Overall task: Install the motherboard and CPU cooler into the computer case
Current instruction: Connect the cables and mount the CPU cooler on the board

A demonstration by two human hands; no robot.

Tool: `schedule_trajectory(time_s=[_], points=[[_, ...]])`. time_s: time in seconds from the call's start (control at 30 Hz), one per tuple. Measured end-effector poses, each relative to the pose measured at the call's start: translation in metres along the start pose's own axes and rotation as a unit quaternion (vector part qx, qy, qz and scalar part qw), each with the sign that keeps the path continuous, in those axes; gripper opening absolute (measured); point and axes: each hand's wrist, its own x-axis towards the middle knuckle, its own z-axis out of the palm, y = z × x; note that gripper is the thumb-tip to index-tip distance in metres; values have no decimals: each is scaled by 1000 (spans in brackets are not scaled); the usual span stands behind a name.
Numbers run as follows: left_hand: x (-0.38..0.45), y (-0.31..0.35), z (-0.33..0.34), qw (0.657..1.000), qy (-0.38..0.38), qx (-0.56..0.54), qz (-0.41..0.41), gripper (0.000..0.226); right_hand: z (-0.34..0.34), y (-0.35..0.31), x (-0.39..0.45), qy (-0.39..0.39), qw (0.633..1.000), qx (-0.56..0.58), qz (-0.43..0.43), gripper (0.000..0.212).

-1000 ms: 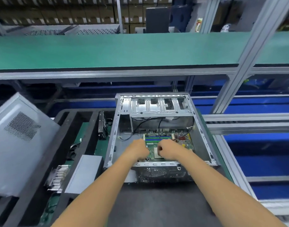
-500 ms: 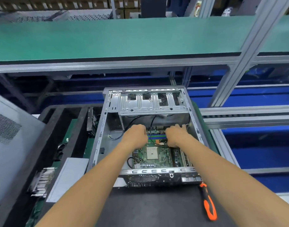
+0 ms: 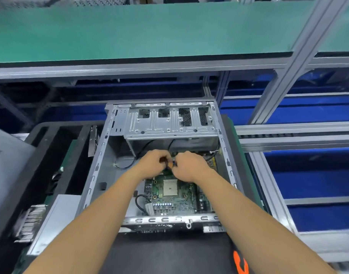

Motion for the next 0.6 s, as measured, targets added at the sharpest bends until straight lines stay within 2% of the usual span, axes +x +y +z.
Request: schedule_trajectory(time_s=[0.07,0.17,0.23,0.37,0.47,0.6], points=[[-1,-2,-4,999,3,-51,-4,31,0,-2,0,25,1000,-12,-6,18],[0,1,-10,987,8,-155,-46,34,-4,-1,1,88,996,-1,-2,29],[-1,3,-12,976,7,-204,-70,27,-8,-1,2,104,994,29,5,23],[-3,7,-10,959,-22,-272,-81,13,-8,1,-1,50,997,66,-2,15],[-2,7,-7,966,14,-239,-93,12,-6,3,-1,30,996,87,19,19],[-1,0,-5,987,99,-35,-120,23,-8,5,-2,44,987,149,39,29]])
